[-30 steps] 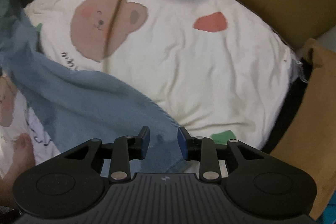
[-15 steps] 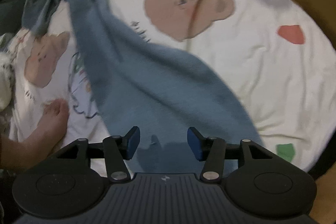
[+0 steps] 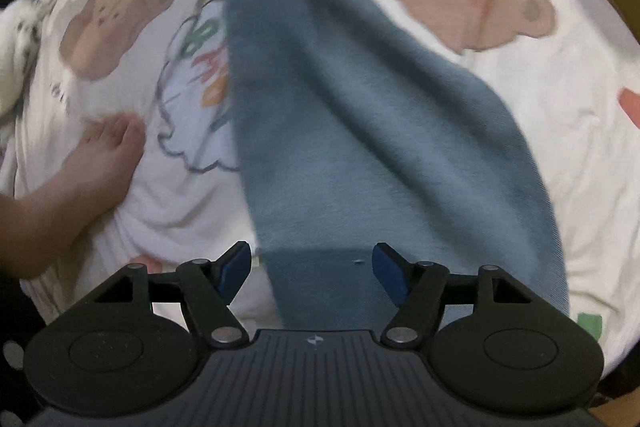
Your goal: Fold clothes
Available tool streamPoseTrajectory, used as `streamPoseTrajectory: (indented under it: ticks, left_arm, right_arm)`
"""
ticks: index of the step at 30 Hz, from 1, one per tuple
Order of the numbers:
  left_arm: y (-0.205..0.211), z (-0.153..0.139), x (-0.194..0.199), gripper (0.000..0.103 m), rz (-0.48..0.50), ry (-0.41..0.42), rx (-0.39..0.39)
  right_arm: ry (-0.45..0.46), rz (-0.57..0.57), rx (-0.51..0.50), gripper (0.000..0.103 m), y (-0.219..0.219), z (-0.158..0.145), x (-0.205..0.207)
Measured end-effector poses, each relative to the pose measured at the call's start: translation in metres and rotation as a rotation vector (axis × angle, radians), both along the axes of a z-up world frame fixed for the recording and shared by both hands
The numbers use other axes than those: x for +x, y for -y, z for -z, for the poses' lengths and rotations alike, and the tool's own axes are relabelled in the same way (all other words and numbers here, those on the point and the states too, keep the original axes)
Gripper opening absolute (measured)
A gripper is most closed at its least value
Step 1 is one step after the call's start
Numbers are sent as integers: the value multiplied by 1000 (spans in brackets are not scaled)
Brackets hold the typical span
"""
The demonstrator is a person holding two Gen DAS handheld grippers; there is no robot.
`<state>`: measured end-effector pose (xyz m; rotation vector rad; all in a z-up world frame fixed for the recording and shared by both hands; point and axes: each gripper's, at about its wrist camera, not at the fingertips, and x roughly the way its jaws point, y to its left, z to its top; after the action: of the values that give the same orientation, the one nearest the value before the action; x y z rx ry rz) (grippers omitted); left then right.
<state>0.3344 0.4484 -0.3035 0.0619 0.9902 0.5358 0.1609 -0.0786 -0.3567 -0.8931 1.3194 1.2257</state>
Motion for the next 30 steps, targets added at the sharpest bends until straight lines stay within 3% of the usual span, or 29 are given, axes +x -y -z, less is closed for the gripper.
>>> streamPoseTrajectory:
  ticks: [4,6,8,10,12,14,22,30]
  left_arm:
    - [-6,-16,-28,24,6,54,-65]
    - [-7,-23,-43,48,14,77,-87]
    - [-3,-29,-60,71,35,78,-60]
    - [2,-31,-75,71,52,63,-14]
    - [1,-35,-90,71,72,73,-22]
    - [-2,-36,-106,71,62,71,-36]
    - [-20,-36,-166,71,-32,43,-64]
    - [-36,-48,-245,71,-123,25,-81]
  right_arm:
    - [61,-113,-22,73,-2,16,-23]
    - [99,-125,-39,65,-1,22,-26]
    - [125,-155,-46,56,0,26,-27]
    - [134,-176,-47,43,1,28,-28]
    - [142,-191,-52,17,2,26,-26]
    - [135,-189,-51,4,2,20,-21]
    - [148,-120,-23,3,4,-21,7]
    - [288,47,-7,3,8,-53,63]
